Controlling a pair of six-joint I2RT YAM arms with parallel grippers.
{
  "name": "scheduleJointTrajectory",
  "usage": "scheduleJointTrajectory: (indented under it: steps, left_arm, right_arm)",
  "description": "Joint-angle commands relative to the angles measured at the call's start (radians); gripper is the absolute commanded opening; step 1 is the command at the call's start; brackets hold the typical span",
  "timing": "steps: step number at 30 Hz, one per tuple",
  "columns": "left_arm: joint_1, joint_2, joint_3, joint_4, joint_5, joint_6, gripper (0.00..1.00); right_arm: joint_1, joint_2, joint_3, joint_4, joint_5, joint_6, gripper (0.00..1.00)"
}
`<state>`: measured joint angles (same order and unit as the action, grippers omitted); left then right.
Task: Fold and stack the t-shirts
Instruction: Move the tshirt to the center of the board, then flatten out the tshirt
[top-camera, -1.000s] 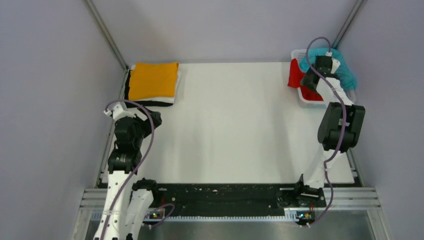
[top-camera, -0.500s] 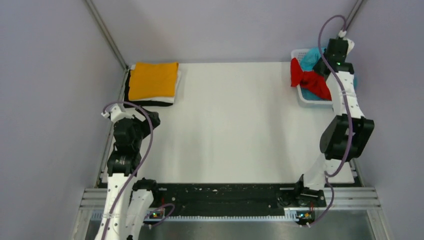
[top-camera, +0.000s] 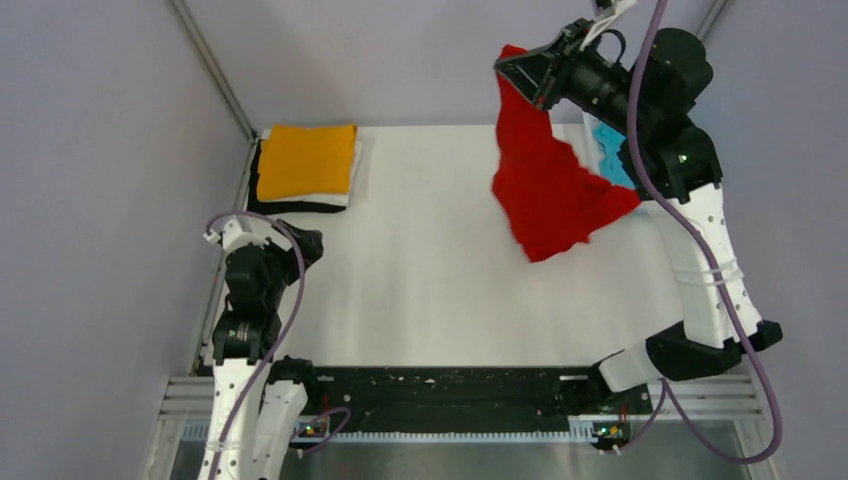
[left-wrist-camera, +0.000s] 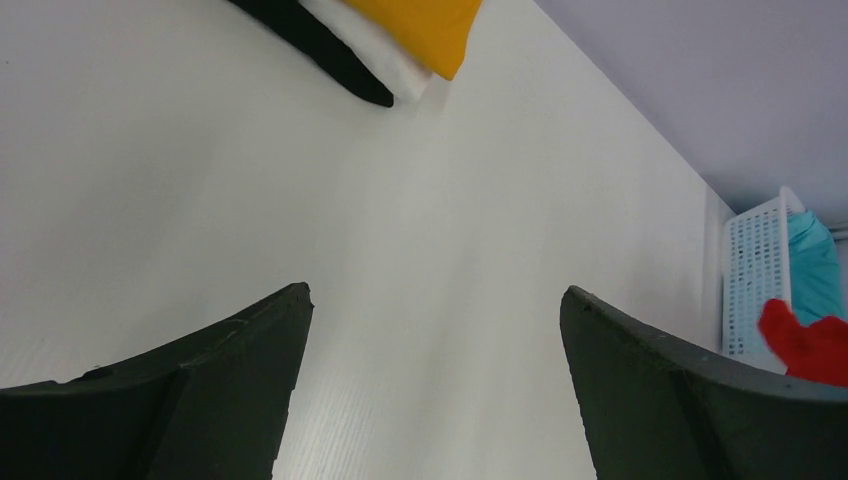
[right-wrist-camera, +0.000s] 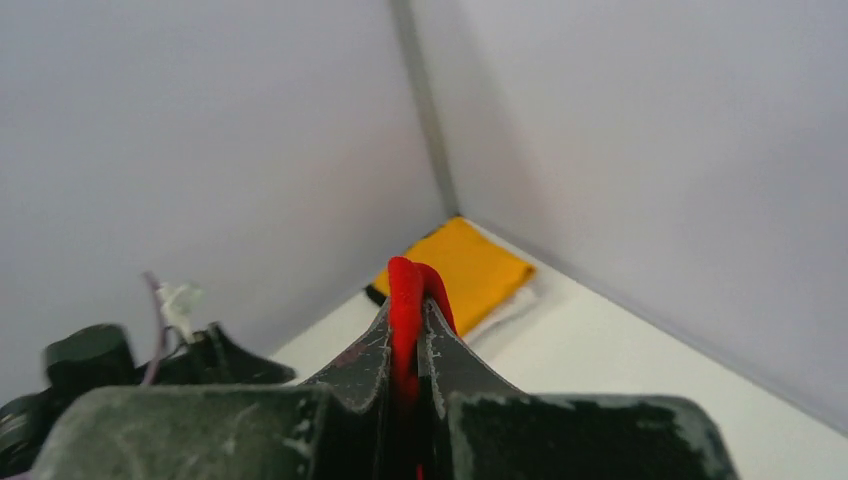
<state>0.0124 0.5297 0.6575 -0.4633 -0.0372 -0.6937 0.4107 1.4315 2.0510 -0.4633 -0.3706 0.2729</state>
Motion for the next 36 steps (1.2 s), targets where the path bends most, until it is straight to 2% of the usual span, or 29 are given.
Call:
scheduleJointTrajectory:
  steps: [1, 4, 7, 10, 13, 16, 18, 19, 21, 25, 30, 32, 36]
  left_arm:
    - [0.002, -0.013, 0.004, -0.044, 0.01, -0.028, 0.99]
    - [0.001, -0.02, 0.021, -0.094, -0.021, -0.03, 0.99]
    - [0.001, -0.033, 0.032, -0.136, -0.06, -0.03, 0.99]
    - [0.002, -0.051, 0.026, -0.157, -0.09, -0.039, 0.99]
    - [0.003, -0.057, 0.022, -0.168, -0.097, -0.039, 0.99]
    - [0.001, -0.043, 0.01, -0.171, -0.101, -0.043, 0.99]
    - [0.001, -0.026, -0.009, -0.161, -0.098, -0.058, 0.99]
    - [0.001, -0.013, -0.022, -0.15, -0.092, -0.064, 0.99]
    - [0.001, 0.022, -0.048, -0.128, -0.068, -0.076, 0.99]
    - [0.001, 0.11, -0.094, -0.092, 0.065, -0.068, 0.99]
    - [-0.003, 0.217, -0.201, -0.003, 0.29, -0.08, 0.99]
    - [-0.007, 0.247, -0.243, 0.032, 0.325, -0.09, 0.98]
    - [-0.107, 0.274, -0.308, 0.049, 0.32, -0.099, 0.91]
  right_arm:
    - [0.094, 0.131, 0.131, 0.073, -0.266, 0.025, 0.0]
    - [0.109, 0.157, 0.168, 0.083, -0.275, 0.036, 0.0]
    - [0.108, 0.112, 0.07, 0.082, -0.209, -0.009, 0.0]
    - [0.108, -0.015, -0.178, 0.081, -0.05, -0.064, 0.0]
    - [0.101, -0.186, -0.47, 0.08, 0.227, -0.084, 0.01]
    - [0.049, -0.335, -0.722, 0.074, 0.476, -0.065, 0.03]
    - [-0.003, -0.379, -0.856, 0.076, 0.549, -0.06, 0.07]
    - [-0.024, -0.385, -0.905, 0.078, 0.596, -0.047, 0.13]
    - [-0.034, -0.369, -0.96, 0.066, 0.755, -0.03, 0.49]
    - [-0.035, -0.341, -0.967, -0.012, 0.868, 0.05, 0.96]
    - [0.022, -0.421, -1.118, -0.04, 0.803, 0.153, 0.99]
    - [0.096, -0.431, -1.197, -0.044, 0.754, 0.222, 0.99]
    - [0.321, -0.365, -1.292, -0.054, 0.734, 0.372, 0.99]
